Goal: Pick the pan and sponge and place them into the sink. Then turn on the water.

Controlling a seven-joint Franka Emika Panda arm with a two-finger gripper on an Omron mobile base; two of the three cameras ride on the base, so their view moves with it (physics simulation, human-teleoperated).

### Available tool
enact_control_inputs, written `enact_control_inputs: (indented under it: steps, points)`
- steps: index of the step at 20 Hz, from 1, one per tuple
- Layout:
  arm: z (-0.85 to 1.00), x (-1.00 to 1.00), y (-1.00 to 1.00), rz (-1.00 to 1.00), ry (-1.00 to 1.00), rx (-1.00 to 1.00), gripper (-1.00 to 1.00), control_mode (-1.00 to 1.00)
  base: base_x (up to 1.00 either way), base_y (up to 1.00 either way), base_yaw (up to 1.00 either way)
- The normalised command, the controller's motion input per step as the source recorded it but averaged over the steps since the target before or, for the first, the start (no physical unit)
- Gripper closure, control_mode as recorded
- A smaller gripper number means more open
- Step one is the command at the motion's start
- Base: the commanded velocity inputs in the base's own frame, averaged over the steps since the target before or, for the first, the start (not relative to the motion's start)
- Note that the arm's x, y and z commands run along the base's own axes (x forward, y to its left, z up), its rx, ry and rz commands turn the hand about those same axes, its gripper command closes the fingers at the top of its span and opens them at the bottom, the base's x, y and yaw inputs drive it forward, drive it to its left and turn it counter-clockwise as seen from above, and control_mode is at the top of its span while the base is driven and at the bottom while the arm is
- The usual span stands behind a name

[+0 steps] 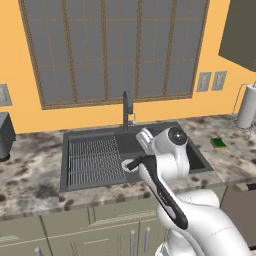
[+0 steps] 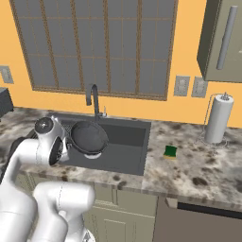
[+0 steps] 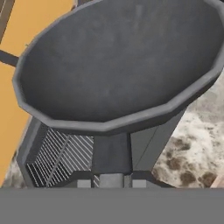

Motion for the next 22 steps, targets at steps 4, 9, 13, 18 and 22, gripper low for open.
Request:
enact_control_inputs:
  steps: [4,9,13,18,22]
  points:
    - [-0.01,0.19,-0.23,-0.16,0.05,0.12,1.00,-1.00,0.00,0.00,0.00]
    - [-0.18,0.36,-0.28,-0.03,0.09,0.04,1.00,-1.00,0.00,0.00,0.00]
    - [-0.35,0.58,-0.38,0.00,0.13,0.01,1.00,-1.00,0.00,0.00,0.00]
    - [-0.31,0.56,-0.42,0.00,0.10,0.00,1.00,-1.00,0.00,0.00,0.00]
    - [-0.38,0.45,-0.34,0.00,0.09,0.00,1.00,-1.00,0.00,0.00,0.00]
